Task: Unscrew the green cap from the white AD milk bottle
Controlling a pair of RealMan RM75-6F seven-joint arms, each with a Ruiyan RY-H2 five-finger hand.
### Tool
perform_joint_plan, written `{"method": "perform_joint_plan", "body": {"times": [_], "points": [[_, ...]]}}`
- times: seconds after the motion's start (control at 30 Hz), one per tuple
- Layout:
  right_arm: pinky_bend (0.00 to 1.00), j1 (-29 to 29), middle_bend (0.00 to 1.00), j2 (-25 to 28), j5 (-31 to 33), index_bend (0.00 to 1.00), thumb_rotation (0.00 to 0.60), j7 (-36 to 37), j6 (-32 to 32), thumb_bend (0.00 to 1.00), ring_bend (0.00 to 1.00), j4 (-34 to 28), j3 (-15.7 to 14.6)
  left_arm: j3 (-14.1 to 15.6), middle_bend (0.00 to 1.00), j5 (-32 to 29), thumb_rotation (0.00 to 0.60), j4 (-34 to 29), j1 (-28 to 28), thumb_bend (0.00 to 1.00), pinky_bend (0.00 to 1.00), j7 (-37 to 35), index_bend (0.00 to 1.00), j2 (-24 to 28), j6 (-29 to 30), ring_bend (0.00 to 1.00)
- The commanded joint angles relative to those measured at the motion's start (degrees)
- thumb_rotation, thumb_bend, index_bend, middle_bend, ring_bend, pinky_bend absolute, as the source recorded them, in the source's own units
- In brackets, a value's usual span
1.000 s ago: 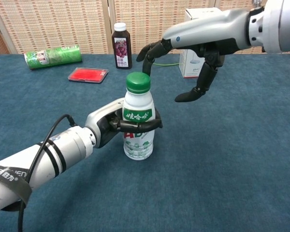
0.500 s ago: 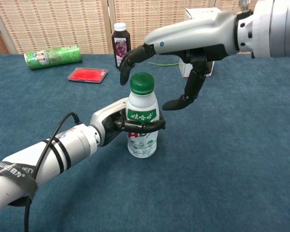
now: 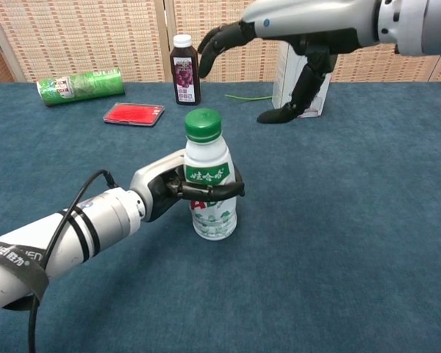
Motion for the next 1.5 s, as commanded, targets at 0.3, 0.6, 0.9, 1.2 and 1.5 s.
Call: {"method": "perform_joint_plan", "body": {"times": [0.3,0.6,0.9,1.2,1.5], "points": [[0.00,-2.02,0.00,1.12,0.72,0.17,0.600,1.59,-1.65,0.24,0.00,1.86,-2.27,-0.59,0.76,-1.43,0.600,-0.27,0.46,0.80,0.05,0.29,0.62,2.04,-0.88,0.31],[0.00,-2.14,0.00,0.54,-1.19,0.17,0.600,3.71,-2.64,0.24,0.00,2.48,-1.97,-0.98,0.76,-2.60,0.600,-0.40,-0.04,0.80,0.05,2.45,0.62,1.42,-1.97,0.31],[0.00,-0.54,0.00,-0.42,-0.02,0.17,0.600,3.48,-4.16,0.24,0.00,2.26,-1.22,-2.30,0.76,-4.90,0.600,-0.78,-0.76,0.80,0.05,6.75,0.62,0.39,-2.58,0.31],[0.00,1.01,0.00,-1.59,2.52,0.17,0.600,2.43,-5.06,0.24,0.00,2.66,-1.20,-3.10,0.76,-6.63,0.600,-1.09,-1.10,0.80,0.05,9.65,0.62,-0.12,-3.43,0.31],[0.00,2.29,0.00,-2.51,3.96,0.17,0.600,1.44,-4.66,0.24,0.00,2.43,-0.86,-3.22,0.77,-6.49,0.600,-0.59,-1.69,0.80,0.05,11.08,0.62,-0.55,-4.10,0.31]]}}
